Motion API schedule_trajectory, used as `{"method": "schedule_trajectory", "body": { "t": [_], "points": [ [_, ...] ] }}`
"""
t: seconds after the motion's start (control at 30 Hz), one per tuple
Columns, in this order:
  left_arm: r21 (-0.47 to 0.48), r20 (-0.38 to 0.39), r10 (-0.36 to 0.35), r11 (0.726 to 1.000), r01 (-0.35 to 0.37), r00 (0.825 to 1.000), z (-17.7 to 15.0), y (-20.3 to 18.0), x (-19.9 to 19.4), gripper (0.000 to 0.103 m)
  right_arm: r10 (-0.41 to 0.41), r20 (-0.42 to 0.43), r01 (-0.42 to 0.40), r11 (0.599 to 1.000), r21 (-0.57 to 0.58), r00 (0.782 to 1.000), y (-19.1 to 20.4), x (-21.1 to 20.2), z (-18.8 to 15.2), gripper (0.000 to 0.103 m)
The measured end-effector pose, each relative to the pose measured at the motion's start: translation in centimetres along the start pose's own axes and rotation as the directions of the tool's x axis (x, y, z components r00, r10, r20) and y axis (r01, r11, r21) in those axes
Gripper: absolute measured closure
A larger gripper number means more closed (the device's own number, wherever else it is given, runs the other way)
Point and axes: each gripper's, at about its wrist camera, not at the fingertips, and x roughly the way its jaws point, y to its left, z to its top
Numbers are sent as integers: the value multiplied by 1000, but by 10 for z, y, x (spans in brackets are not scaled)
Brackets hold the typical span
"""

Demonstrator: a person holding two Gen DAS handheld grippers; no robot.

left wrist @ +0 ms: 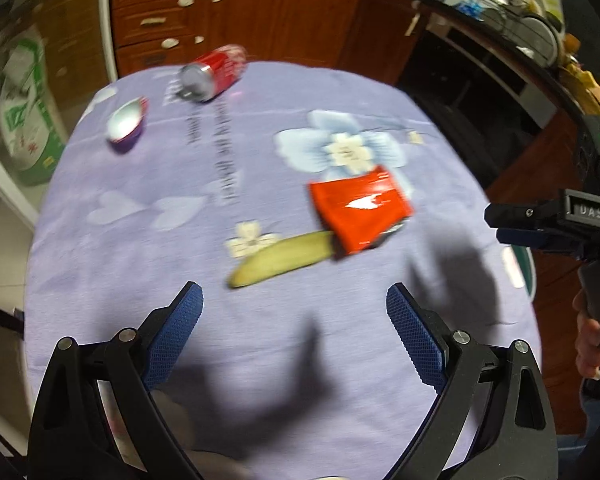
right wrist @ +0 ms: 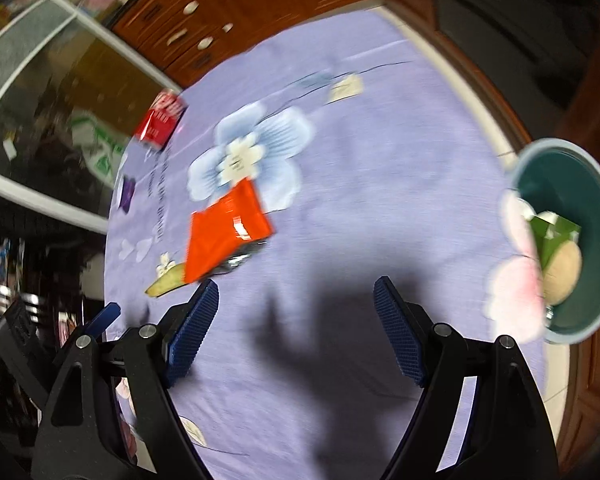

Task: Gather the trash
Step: 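Grasp the red snack bag with the right tool, then grasp the yellow-green cucumber peel with the left tool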

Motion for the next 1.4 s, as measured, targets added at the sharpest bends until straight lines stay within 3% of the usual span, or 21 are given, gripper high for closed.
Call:
{"method": "schedule_trajectory", "body": {
  "t": [0.23,0.53,0.77,0.8,0.83,0.87,0.93,1.03,1.27,1.33,1.4],
  "points": [
    [-11,-34,3,1000,-4,999,0,32,20,10,-21,-65,17,998,-55,998,31,45,18,27],
    [5,-51,-11,1000,11,999,6,41,41,10,-65,-89,56,994,-97,994,42,87,37,26],
    [27,-49,-8,1000,10,999,8,40,48,10,-114,-37,105,977,-187,993,59,93,34,27],
    [31,-48,-8,999,9,999,8,39,49,10,-136,-22,128,968,-217,990,63,93,32,36],
    [34,-47,-9,999,10,999,9,39,49,10,-139,-13,132,962,-240,990,67,92,30,53],
    [38,-45,-8,999,10,999,9,38,49,10,-120,-19,112,963,-246,993,69,92,29,58],
    [50,-44,-2,999,5,999,9,36,51,10,-92,-32,81,965,-250,995,73,91,29,85],
    [81,-36,1,997,2,999,10,31,52,19,-50,-40,40,974,-224,998,70,85,31,95],
    [169,-50,-32,985,40,998,6,8,52,54,-25,-13,23,984,-177,1000,55,67,32,97],
    [196,-50,-28,980,37,998,3,-1,51,68,-26,-3,25,986,-168,1000,51,62,32,97],
    [200,-59,-40,978,51,997,0,-6,51,92,-25,3,25,987,-156,1000,46,58,32,97]
  ]
}}
